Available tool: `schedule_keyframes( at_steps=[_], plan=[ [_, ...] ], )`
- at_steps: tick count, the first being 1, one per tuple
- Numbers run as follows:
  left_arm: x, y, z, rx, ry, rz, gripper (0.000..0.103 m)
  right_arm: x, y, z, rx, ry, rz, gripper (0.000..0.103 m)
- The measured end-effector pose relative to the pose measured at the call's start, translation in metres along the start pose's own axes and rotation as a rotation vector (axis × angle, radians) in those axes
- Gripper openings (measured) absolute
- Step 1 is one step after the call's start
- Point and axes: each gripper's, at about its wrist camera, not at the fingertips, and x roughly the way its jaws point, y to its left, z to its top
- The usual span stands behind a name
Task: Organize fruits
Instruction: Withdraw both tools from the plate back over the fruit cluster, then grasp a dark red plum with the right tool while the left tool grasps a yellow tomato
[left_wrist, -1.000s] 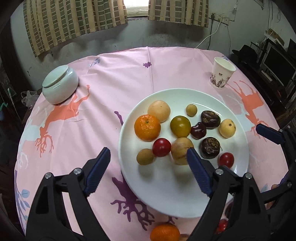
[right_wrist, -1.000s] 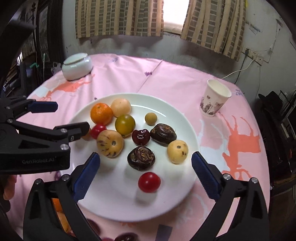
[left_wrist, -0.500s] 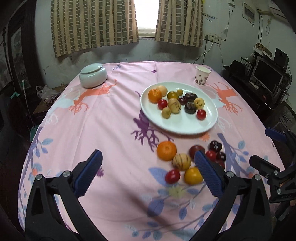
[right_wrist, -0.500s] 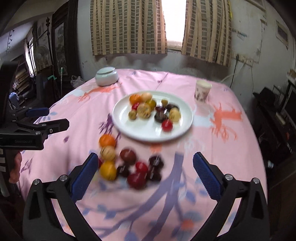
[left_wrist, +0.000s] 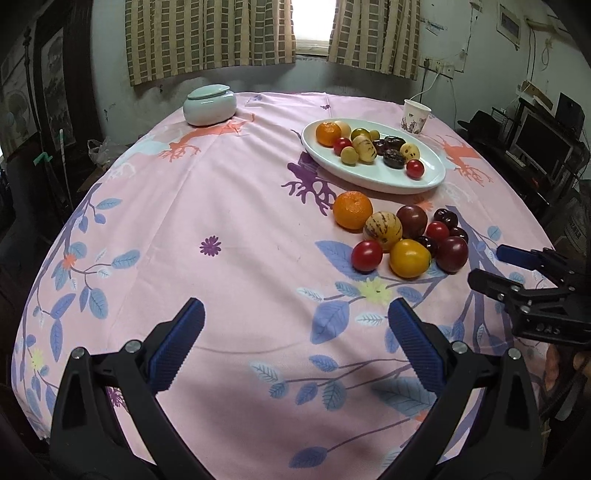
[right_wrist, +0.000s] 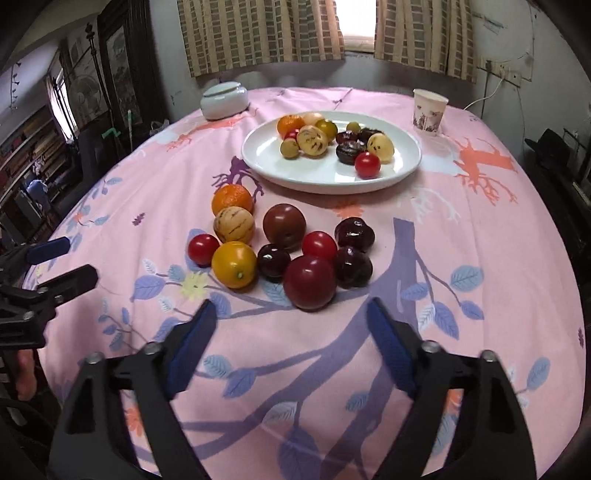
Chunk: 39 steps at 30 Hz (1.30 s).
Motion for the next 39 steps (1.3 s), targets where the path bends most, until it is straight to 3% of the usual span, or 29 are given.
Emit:
schedule_keyframes(
  at_steps=[3, 11, 13, 14, 16, 23, 28, 31, 33, 39],
  plan=[
    [0.0, 0.001, 0.001, 0.004, -0.003, -0.001, 0.101, 0.019, -0.004, 0.001, 0.028, 0.054, 0.038, 0.058],
    [0.006, -0.003, 0.004, 0.014, 0.005, -0.031, 0.101, 0.044, -0.007, 0.011, 0.023, 0.075, -0.01, 0.056],
    [0.008, -0.008, 0.005, 0.022, 0.009, -0.035, 0.101, 0.047, -0.007, 0.014, 0.017, 0.068, -0.044, 0.041],
    [0.009, -0.011, 0.006, 0.028, 0.012, -0.036, 0.101, 0.044, -0.009, 0.014, 0.024, 0.062, -0.026, 0.04],
    [0.01, -0.019, 0.008, 0.047, 0.015, -0.052, 0.101, 0.032, -0.012, 0.012, 0.063, 0.042, 0.035, 0.04],
    [0.021, -0.057, 0.016, 0.131, 0.025, -0.09, 0.101, -0.023, -0.021, -0.017, 0.12, -0.014, 0.057, 0.04],
    [0.04, -0.086, 0.02, 0.189, 0.042, -0.077, 0.1, -0.043, -0.035, -0.04, 0.146, -0.023, 0.065, 0.04],
    [0.053, -0.097, 0.026, 0.205, 0.055, -0.096, 0.09, -0.049, -0.05, -0.048, 0.169, -0.027, 0.056, 0.04],
    [0.063, -0.103, 0.029, 0.212, 0.08, -0.113, 0.073, -0.052, -0.057, -0.051, 0.18, -0.032, 0.048, 0.04],
    [0.086, -0.113, 0.032, 0.227, 0.121, -0.092, 0.05, -0.056, -0.072, -0.055, 0.206, -0.044, 0.056, 0.04]
  ],
)
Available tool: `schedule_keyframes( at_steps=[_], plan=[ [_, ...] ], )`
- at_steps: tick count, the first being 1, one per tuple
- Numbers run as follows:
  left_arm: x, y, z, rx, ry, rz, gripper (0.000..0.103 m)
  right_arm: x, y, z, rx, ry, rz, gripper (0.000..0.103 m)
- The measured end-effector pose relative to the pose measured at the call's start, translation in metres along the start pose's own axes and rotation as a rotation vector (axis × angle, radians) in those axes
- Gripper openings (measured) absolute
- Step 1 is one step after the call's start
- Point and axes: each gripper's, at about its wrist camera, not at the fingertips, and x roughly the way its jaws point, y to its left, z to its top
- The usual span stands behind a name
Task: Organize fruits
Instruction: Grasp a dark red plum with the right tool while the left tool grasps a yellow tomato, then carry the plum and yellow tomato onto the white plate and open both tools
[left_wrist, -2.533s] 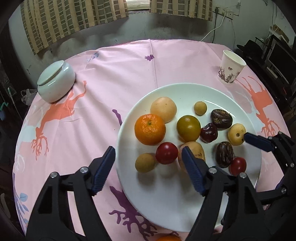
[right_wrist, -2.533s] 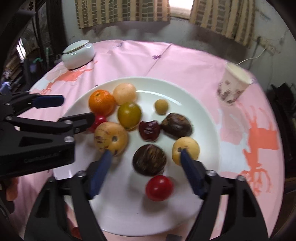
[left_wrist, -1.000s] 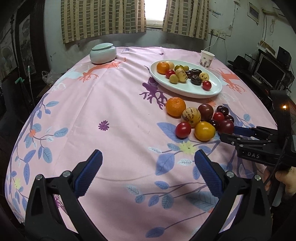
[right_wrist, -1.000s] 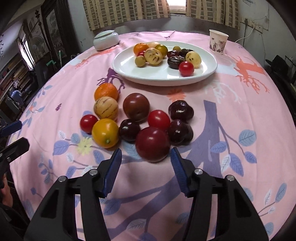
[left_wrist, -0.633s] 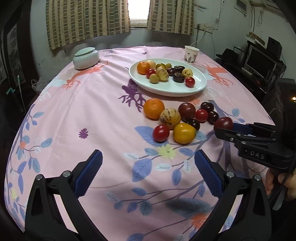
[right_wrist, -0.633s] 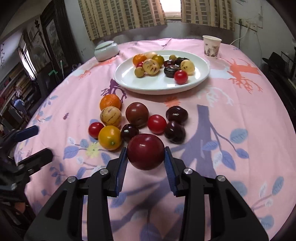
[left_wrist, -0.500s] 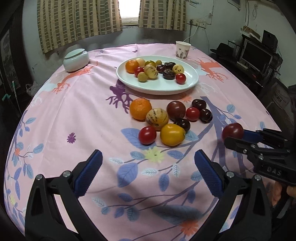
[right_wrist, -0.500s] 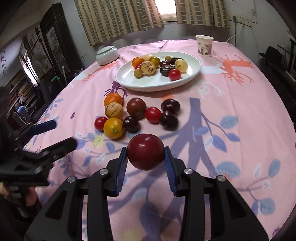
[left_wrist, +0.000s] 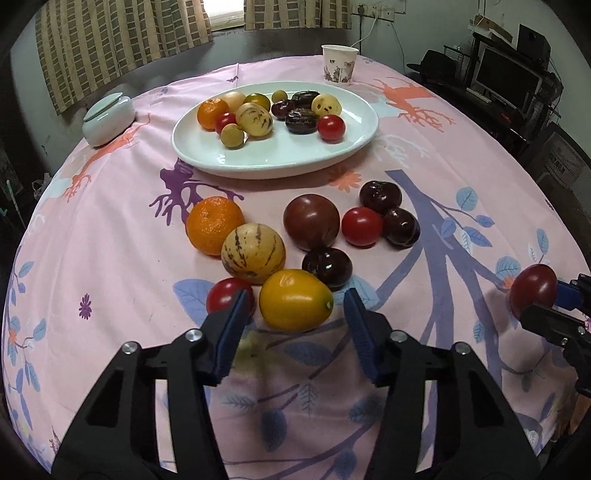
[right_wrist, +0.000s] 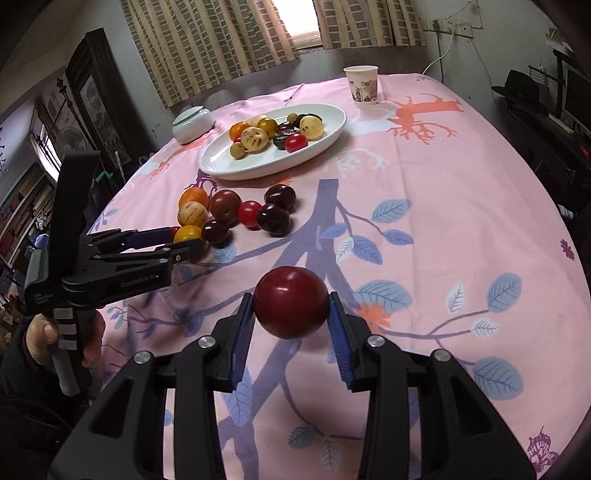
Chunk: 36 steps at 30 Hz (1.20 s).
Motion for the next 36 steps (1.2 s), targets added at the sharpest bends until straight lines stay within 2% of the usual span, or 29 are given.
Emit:
schedule_keyframes(
  at_steps=[4, 5, 9, 16, 24, 30, 36],
  plan=[
    [0.004, -0.003, 0.001, 0.007, 0.005, 0.013, 0.046, 0.003, -0.003, -0.001, 0.009, 0.008, 0.01, 0.04],
    [0.003, -0.002, 0.001, 0.005, 0.003, 0.018, 0.043, 0.004, -0.002, -0.001, 0.01, 0.011, 0.013, 0.04],
    [-0.001, 0.002, -0.001, -0.013, 0.002, -0.023, 0.042, 0.003, 0.003, 0.0, 0.003, 0.01, 0.018, 0.04],
    [-0.035, -0.001, -0.009, 0.009, -0.076, -0.034, 0.042, -0.001, 0.018, 0.004, -0.023, 0.006, 0.016, 0.04],
    [-0.068, 0.024, -0.008, -0.003, -0.122, -0.026, 0.042, -0.001, 0.044, 0.019, -0.109, 0.022, 0.018, 0.04],
    [-0.079, 0.047, 0.025, 0.015, -0.153, 0.008, 0.042, 0.004, 0.063, 0.056, -0.19, 0.017, 0.024, 0.04],
    [-0.058, 0.066, 0.091, 0.004, -0.143, 0.027, 0.042, 0.036, 0.072, 0.113, -0.224, 0.034, 0.023, 0.04]
  ],
)
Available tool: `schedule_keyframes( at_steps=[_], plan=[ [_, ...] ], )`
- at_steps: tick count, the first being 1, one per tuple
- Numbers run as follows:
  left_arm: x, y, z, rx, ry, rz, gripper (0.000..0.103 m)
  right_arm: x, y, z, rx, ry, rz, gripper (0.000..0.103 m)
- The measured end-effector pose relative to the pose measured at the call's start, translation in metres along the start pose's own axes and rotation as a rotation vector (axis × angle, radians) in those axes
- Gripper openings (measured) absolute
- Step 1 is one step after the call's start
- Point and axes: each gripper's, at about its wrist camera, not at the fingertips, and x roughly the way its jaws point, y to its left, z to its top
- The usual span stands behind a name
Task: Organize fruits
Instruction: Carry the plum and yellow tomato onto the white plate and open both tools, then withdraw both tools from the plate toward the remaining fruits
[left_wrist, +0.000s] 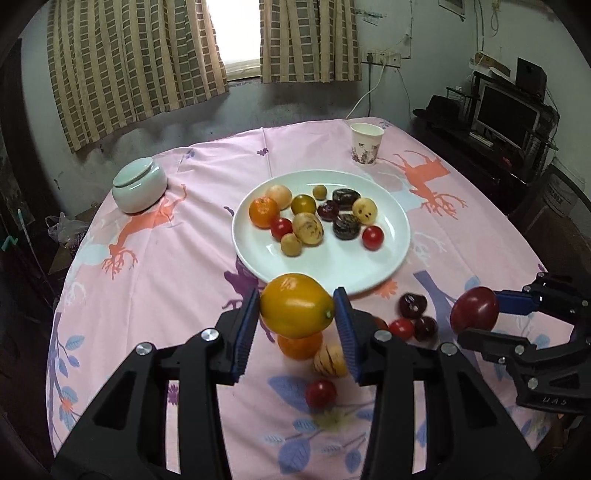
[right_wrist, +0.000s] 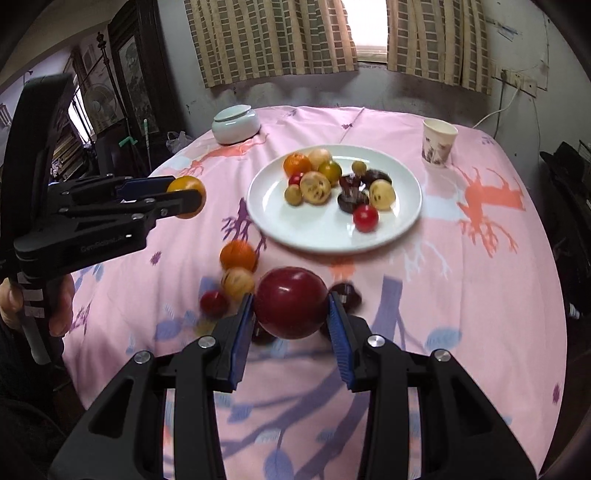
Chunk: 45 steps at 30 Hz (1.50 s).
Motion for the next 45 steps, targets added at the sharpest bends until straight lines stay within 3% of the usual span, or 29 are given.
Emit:
schedule_keyframes(
  at_steps=[6, 11, 15, 21, 22, 23, 24, 27, 28, 35, 38, 45],
  plan=[
    [0.076, 0.013, 0.048, -0.01, 0.083, 0.074, 0.042, 0.062, -0.015, 0.057, 0.009, 0.024, -0.007, 0.04],
    [0.137, 0.03, 0.058, -0.079, 0.182, 0.08, 0.042, 0.122, -0.036, 0.081, 0.051, 0.088, -0.016, 0.04],
    [0.156, 0.031, 0.057, -0.074, 0.196, 0.076, 0.042, 0.151, -0.043, 0.085, 0.04, 0.135, -0.025, 0.04],
    [0.165, 0.035, 0.062, -0.082, 0.203, 0.072, 0.043, 0.164, -0.041, 0.087, 0.002, 0.153, -0.051, 0.041],
    [0.165, 0.035, 0.063, -0.081, 0.202, 0.07, 0.046, 0.165, -0.041, 0.087, -0.006, 0.154, -0.062, 0.041],
    [0.165, 0.034, 0.064, -0.081, 0.204, 0.07, 0.062, 0.166, -0.038, 0.087, -0.021, 0.157, -0.081, 0.042],
    [0.162, 0.035, 0.065, -0.083, 0.195, 0.077, 0.071, 0.165, -0.036, 0.087, -0.035, 0.156, -0.1, 0.056],
    [0.149, 0.035, 0.069, -0.076, 0.172, 0.077, 0.075, 0.146, -0.026, 0.09, -0.094, 0.06, -0.195, 0.092],
    [0.143, 0.035, 0.07, -0.08, 0.169, 0.074, 0.077, 0.138, -0.023, 0.091, -0.114, 0.031, -0.215, 0.1],
    [0.057, 0.046, 0.052, -0.111, 0.052, 0.07, 0.099, 0.041, -0.009, 0.071, -0.174, -0.127, -0.261, 0.102],
    [0.017, 0.044, 0.014, -0.102, 0.002, 0.094, 0.101, 0.01, -0.005, 0.035, -0.145, -0.121, -0.222, 0.102],
    [-0.022, 0.026, -0.089, -0.136, 0.009, 0.118, 0.101, -0.02, 0.007, -0.053, 0.035, -0.092, -0.139, 0.102]
  ],
)
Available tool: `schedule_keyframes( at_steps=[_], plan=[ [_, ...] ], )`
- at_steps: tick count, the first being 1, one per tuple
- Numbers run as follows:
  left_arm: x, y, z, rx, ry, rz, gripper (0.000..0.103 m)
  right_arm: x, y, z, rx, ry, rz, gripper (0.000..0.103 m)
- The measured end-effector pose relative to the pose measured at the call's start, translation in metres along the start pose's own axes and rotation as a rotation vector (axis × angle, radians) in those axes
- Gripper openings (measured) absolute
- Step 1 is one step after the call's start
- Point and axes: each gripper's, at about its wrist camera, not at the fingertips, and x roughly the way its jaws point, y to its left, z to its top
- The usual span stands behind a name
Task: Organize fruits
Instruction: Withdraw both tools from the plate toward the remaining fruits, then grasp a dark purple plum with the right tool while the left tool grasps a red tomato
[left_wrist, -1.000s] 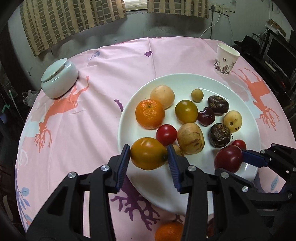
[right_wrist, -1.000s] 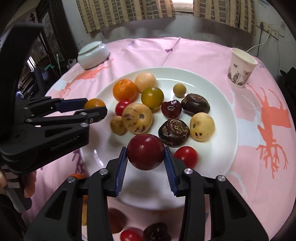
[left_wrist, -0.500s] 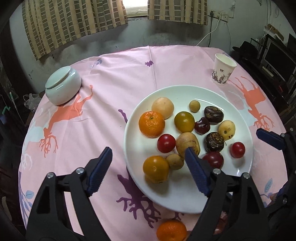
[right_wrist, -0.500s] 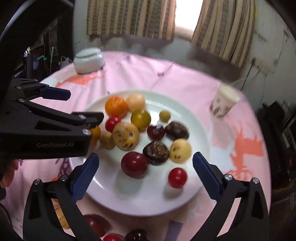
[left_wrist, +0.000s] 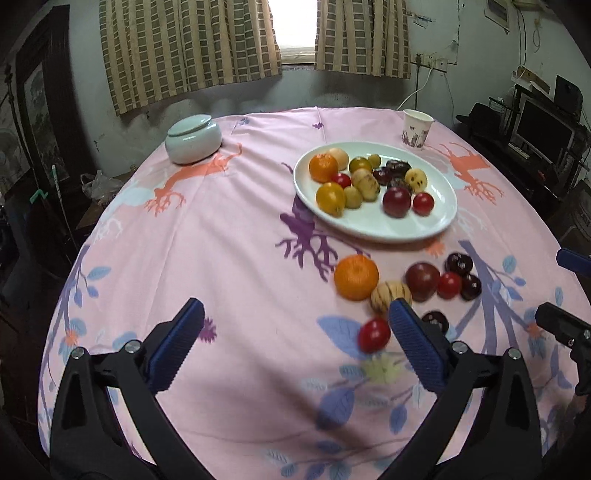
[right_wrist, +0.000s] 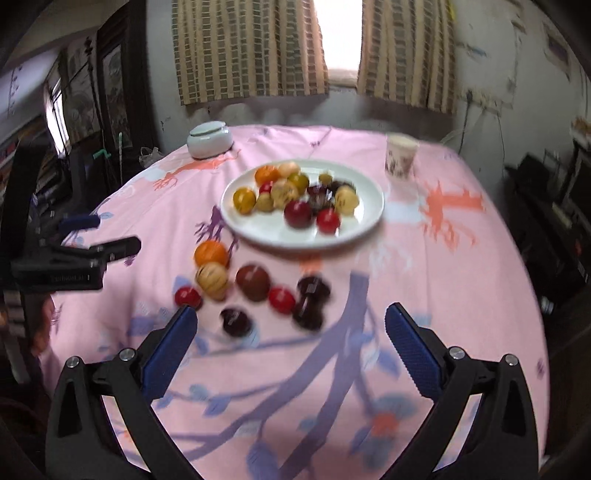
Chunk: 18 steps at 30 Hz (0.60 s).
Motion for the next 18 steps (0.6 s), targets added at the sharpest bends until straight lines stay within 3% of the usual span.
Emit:
schedule_keyframes(
  at_steps=[4, 7, 12, 13, 15, 18],
  plan=[
    [-0.007, 0.001, -0.034, -0.022, 0.011, -0.006, 0.101, 0.006, 0.007, -0.021, 0.07, 0.045, 0.037, 0.102],
    [-0.005, 0.006, -0.043, -0.02, 0.029, 0.004, 0.101, 0.011, 0.021, -0.022, 0.034, 0.059, 0.109, 0.102],
    [-0.006, 0.02, -0.046, -0.063, 0.031, -0.009, 0.101, 0.041, 0.046, -0.015, -0.045, 0.095, 0.127, 0.101],
    [-0.005, 0.021, -0.047, -0.064, 0.032, -0.006, 0.101, 0.049, 0.048, -0.013, -0.042, 0.111, 0.142, 0.099],
    [-0.004, 0.022, -0.047, -0.061, 0.036, -0.003, 0.101, 0.066, 0.049, -0.013, -0.036, 0.154, 0.154, 0.083],
    [-0.003, 0.022, -0.046, -0.057, 0.041, -0.008, 0.101, 0.094, 0.047, -0.013, -0.014, 0.221, 0.147, 0.079]
  ],
)
